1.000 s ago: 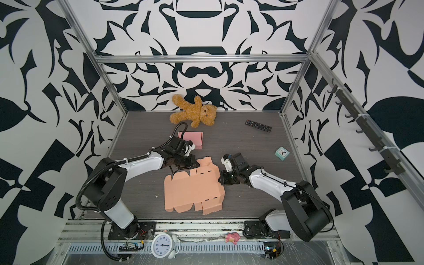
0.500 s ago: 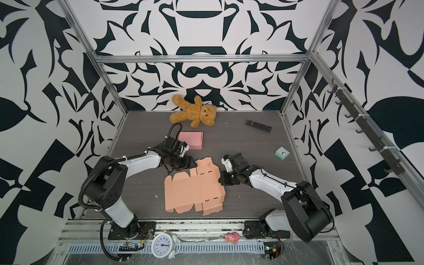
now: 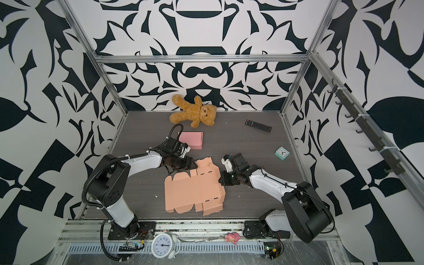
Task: Fold the paper box
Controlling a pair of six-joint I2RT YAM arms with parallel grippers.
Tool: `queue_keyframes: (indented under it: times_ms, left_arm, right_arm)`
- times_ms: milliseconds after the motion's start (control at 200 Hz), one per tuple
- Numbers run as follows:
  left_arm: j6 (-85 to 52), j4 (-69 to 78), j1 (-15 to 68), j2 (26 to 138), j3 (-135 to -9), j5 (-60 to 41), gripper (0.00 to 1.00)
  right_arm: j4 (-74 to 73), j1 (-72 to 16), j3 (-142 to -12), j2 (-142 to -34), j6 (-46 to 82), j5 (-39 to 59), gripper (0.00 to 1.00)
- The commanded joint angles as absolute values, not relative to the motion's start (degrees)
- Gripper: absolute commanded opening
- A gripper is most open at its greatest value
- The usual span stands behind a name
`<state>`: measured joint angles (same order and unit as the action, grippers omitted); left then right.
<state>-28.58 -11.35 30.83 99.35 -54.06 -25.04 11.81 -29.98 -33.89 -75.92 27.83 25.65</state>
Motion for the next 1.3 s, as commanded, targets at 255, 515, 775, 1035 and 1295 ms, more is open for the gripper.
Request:
queue_keyframes:
  times_ms: [255,515,775,1035,1295]
  left_arm:
    - [-29.6,-10.3,32.7,96.6,-51.5,-26.5,0.54]
    - [-30.1,-10.3,34.3,94.6,-50.5,-26.3,0.52]
    - [-30.7,-10.4,35.0,92.5,-48.6,-26.3,0.51]
    - [-31.5,-10.4,37.8,92.1,-47.5,-25.4,0.51]
    - [-32.1,-9.9,38.1,91.9,-46.9,-24.8,0.52]
  right_arm:
    - [12.2,-30.0,-35.6,-74.4,27.1,25.0,0.0]
    - [12.1,-29.9,-35.8,-75.0,27.1,24.8,0.0]
    - [12.4,-29.9,-36.5,-75.9,26.8,24.8,0.0]
    - [13.9,-29.9,-38.0,-76.5,26.0,24.1,0.0]
    - [20.3,-30.9,-41.6,-76.3,23.6,20.0,0.0]
